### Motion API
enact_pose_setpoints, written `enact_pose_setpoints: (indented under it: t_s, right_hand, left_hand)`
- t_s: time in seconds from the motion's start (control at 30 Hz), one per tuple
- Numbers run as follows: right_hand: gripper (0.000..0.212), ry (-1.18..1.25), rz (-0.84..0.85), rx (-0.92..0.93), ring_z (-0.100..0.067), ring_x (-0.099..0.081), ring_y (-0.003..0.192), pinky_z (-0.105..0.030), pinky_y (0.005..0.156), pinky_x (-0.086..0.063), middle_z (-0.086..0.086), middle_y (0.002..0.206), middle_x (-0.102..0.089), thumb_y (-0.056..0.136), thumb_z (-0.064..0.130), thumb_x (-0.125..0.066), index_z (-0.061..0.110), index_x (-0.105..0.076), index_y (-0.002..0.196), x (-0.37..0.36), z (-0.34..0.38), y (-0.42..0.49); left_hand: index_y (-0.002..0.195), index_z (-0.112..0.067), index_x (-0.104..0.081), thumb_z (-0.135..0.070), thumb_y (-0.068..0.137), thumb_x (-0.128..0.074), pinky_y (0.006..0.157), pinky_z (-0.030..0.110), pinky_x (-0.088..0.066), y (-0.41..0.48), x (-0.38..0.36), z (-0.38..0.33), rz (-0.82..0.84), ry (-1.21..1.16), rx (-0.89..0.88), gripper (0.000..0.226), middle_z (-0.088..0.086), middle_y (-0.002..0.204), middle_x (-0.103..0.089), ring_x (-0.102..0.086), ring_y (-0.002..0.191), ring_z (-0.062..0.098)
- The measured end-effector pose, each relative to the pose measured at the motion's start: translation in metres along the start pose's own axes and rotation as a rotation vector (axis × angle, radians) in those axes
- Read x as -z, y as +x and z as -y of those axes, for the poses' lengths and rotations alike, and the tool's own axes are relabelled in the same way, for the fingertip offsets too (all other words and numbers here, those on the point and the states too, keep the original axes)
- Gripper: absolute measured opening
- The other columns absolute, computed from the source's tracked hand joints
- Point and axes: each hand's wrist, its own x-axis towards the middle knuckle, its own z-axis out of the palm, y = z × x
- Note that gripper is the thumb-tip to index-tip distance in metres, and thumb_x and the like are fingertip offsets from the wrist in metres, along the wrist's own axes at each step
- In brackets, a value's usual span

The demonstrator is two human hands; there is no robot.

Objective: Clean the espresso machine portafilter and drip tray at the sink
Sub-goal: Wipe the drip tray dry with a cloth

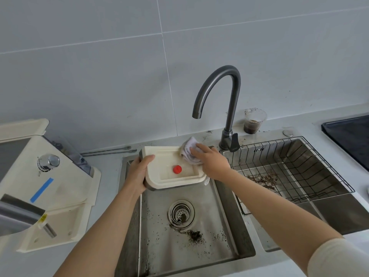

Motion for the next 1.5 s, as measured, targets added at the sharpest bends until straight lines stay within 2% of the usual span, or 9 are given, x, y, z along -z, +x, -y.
enact_pose_setpoints:
  t_s: [0.23, 0.4, 0.5, 0.57, 0.77, 0.9, 1.03, 1.13, 1.5]
  right_hand:
    - [0.062, 0.185, 0.051, -0.118, -0.027, -0.043, 0.127, -0.034, 0.087, -0.045, 0.005, 0.148, -0.033, 0.083, -0.003, -0.039, 0.028, -0.042, 0.137, -0.01, -0.016, 0.007]
    - [0.061, 0.178, 0.164, -0.144, -0.024, -0.052, 0.115, -0.027, 0.08, -0.047, 0.001, 0.147, -0.034, 0.085, -0.002, -0.047, 0.027, -0.04, 0.139, -0.016, -0.006, -0.01]
    - [0.039, 0.334, 0.267, -0.224, -0.018, -0.06, 0.068, -0.023, 0.053, -0.045, -0.007, 0.103, -0.063, 0.091, 0.008, -0.047, 0.021, -0.053, 0.128, -0.021, -0.006, -0.014]
    - [0.024, 0.66, 0.314, -0.379, -0.012, -0.044, 0.037, -0.021, 0.036, -0.036, -0.004, 0.059, -0.059, 0.095, 0.015, -0.045, 0.007, -0.059, 0.113, -0.013, -0.006, -0.017]
    - [0.017, 1.255, 0.174, -0.394, -0.016, -0.039, 0.041, -0.02, 0.037, -0.032, -0.009, 0.053, -0.049, 0.086, -0.001, -0.051, 0.008, -0.064, 0.093, 0.021, 0.01, -0.019]
    - [0.031, 1.057, 0.114, -0.405, -0.015, -0.04, 0.045, -0.021, 0.041, -0.032, -0.004, 0.056, -0.052, 0.079, -0.005, -0.046, 0.003, -0.065, 0.102, 0.024, 0.027, -0.007]
    - [0.021, 0.952, 0.115, -0.41, -0.011, -0.043, 0.047, -0.013, 0.035, -0.032, -0.008, 0.072, -0.06, 0.077, 0.004, -0.049, 0.009, -0.065, 0.091, 0.022, 0.039, -0.001]
    - [0.023, 0.763, 0.084, -0.33, -0.014, -0.049, 0.064, -0.018, 0.057, -0.041, -0.002, 0.07, -0.057, 0.077, 0.006, -0.058, 0.004, -0.065, 0.099, 0.02, 0.042, 0.001]
    - [0.031, 0.431, 0.171, -0.115, -0.02, -0.054, 0.078, -0.029, 0.07, -0.045, -0.01, 0.089, -0.064, 0.077, 0.007, -0.059, 0.011, -0.062, 0.107, 0.008, 0.062, -0.002]
  left_hand:
    - [0.108, -0.008, -0.055, -0.011, 0.088, -0.055, 0.075, 0.038, -0.05, 0.002, 0.0, 0.002, -0.036, 0.017, -0.03, 0.021, 0.007, 0.093, -0.063, -0.059, 0.085, 0.024]
    - [0.107, -0.011, -0.051, -0.015, 0.089, -0.055, 0.051, 0.025, -0.054, 0.006, -0.002, 0.0, -0.089, 0.006, -0.075, 0.018, 0.001, 0.088, -0.061, -0.059, 0.078, 0.017]
    - [0.104, -0.014, -0.05, -0.02, 0.089, -0.056, 0.043, 0.023, -0.051, 0.008, 0.001, 0.0, -0.091, 0.044, -0.089, 0.018, 0.001, 0.088, -0.06, -0.059, 0.076, 0.018]
    - [0.104, -0.014, -0.051, -0.025, 0.089, -0.057, 0.052, 0.026, -0.049, 0.009, 0.002, 0.001, -0.082, 0.081, -0.096, 0.02, 0.002, 0.088, -0.06, -0.059, 0.075, 0.02]
    - [0.096, -0.02, -0.055, -0.03, 0.089, -0.058, 0.06, 0.031, -0.051, 0.01, -0.004, 0.004, -0.052, 0.119, -0.13, 0.013, 0.001, 0.092, -0.062, -0.06, 0.085, 0.023]
    - [0.09, -0.024, -0.055, -0.028, 0.088, -0.06, 0.08, 0.04, -0.05, 0.007, -0.021, 0.006, -0.036, 0.119, -0.127, 0.007, 0.001, 0.092, -0.062, -0.06, 0.091, 0.024]
    - [0.084, -0.025, -0.052, -0.025, 0.088, -0.059, 0.066, 0.032, -0.048, 0.002, -0.034, 0.004, -0.01, 0.111, -0.151, 0.008, 0.0, 0.086, -0.061, -0.059, 0.08, 0.018]
    - [0.084, -0.024, -0.052, -0.026, 0.087, -0.059, 0.064, 0.032, -0.049, 0.003, -0.034, 0.002, -0.009, 0.135, -0.143, 0.008, 0.002, 0.087, -0.061, -0.059, 0.079, 0.019]
    - [0.087, -0.025, -0.052, -0.023, 0.09, -0.056, 0.062, 0.03, -0.047, 0.005, -0.026, 0.002, 0.05, 0.246, -0.106, 0.005, 0.001, 0.087, -0.059, -0.057, 0.08, 0.02]
